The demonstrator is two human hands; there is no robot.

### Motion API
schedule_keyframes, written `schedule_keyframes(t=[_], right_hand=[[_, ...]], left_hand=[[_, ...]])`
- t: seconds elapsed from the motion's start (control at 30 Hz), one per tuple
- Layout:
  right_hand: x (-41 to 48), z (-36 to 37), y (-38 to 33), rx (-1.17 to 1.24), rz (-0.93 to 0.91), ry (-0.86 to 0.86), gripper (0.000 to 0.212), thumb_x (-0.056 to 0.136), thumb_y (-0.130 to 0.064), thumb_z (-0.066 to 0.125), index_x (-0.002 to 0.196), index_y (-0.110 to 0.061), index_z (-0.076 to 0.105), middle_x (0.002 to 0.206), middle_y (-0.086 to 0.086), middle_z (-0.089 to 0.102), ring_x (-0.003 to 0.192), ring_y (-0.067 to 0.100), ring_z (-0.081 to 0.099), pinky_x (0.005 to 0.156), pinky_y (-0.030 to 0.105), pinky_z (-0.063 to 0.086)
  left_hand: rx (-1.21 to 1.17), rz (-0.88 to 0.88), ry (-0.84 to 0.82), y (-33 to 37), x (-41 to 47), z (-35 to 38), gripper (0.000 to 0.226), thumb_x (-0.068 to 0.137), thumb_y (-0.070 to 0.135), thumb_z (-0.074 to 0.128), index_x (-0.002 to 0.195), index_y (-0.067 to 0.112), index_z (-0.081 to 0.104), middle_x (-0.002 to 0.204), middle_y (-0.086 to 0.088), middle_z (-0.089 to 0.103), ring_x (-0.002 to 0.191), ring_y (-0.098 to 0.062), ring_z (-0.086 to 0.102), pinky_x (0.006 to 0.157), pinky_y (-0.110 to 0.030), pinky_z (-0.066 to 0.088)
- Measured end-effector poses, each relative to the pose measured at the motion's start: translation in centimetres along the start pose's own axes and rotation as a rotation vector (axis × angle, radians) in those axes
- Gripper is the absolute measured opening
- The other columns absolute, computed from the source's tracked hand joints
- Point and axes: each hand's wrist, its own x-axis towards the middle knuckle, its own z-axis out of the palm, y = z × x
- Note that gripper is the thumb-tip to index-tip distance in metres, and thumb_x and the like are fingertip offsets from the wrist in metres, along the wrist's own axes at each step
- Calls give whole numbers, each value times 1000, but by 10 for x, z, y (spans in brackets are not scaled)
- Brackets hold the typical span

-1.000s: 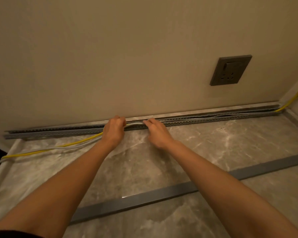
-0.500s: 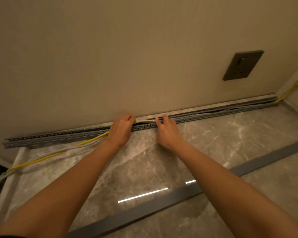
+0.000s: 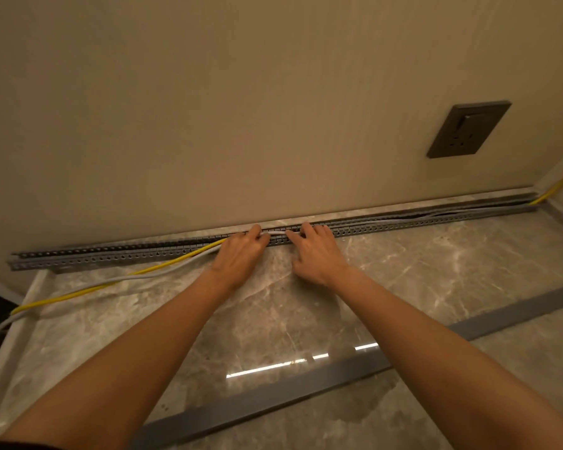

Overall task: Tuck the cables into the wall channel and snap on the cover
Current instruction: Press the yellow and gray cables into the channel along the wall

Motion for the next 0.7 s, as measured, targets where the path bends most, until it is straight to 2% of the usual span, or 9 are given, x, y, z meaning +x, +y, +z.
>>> schedule_keyframes(t=[0.1, 0.13, 0.2, 0.33, 0.4, 0.47, 0.5, 0.6, 0.7], right_hand=[[1, -1, 3, 22, -11, -25, 58, 88, -24, 48, 144, -17, 34, 138, 14, 40, 127, 34, 38, 115, 45, 25], [1, -2, 4, 43, -7, -29, 58, 87, -24, 48, 144, -18, 34, 138, 13, 40, 128, 34, 38, 115, 45, 25], [2, -4, 5, 70, -14, -48, 58, 87, -24, 48, 143, -18, 36, 139, 12, 39, 128, 34, 37, 115, 45, 25], [8, -13, 6, 123, -22, -81, 55, 86, -22, 50, 140, -17, 43, 138, 12, 43, 129, 33, 38, 114, 46, 27], [13, -17, 8, 152, -34, -97, 52, 87, -19, 49, 139, -17, 45, 139, 14, 45, 129, 34, 40, 113, 42, 30], [16, -19, 10, 173, -47, -110, 50, 89, -17, 48, 139, -15, 47, 138, 16, 48, 129, 34, 42, 111, 37, 32], [17, -20, 12, 188, -47, -113, 50, 89, -17, 48, 139, -15, 47, 139, 17, 48, 130, 33, 42, 110, 35, 33], [13, -19, 14, 204, -51, -130, 51, 90, -18, 47, 141, -16, 43, 141, 16, 46, 132, 33, 39, 110, 35, 33], [5, -13, 12, 142, -86, -78, 50, 91, -17, 44, 141, -11, 42, 137, 17, 49, 128, 33, 44, 107, 37, 36]], left_hand=[[43, 9, 57, 4, 6, 6, 37, 34, 4, 90, 62, 11, 68, 59, -7, 66, 39, -24, 61, 37, -23, 46], [59, 10, 70, 6, 7, 6, 36, 35, 2, 90, 62, 11, 67, 59, -7, 66, 43, -24, 62, 48, -26, 50], [73, -8, 91, 10, 10, 8, 36, 38, 1, 88, 63, 11, 64, 59, -6, 65, 53, -24, 65, 67, -32, 45], [56, -92, 91, 16, 9, 10, 48, 29, 1, 89, 71, 10, 67, 61, -6, 65, 55, -25, 64, 46, -24, 49], [17, -128, 55, 20, 8, 3, 41, 52, -4, 82, 89, 4, 66, 82, -14, 68, 74, -30, 65, 59, -31, 53], [-27, -161, -13, 23, 11, 3, 31, 82, -7, 53, 113, -1, 55, 114, -20, 59, 104, -35, 55, 86, -39, 45], [-80, -194, -58, 24, 12, 2, 31, 87, -8, 44, 116, -2, 53, 121, -20, 55, 110, -36, 51, 90, -40, 41], [-214, -238, -37, 24, 11, 2, 24, 88, -10, 42, 108, -6, 56, 120, -24, 51, 107, -38, 53, 87, -43, 42], [-319, -255, -65, 17, 9, 1, 28, 88, -10, 43, 114, -5, 54, 126, -20, 44, 109, -35, 52, 88, -40, 44]])
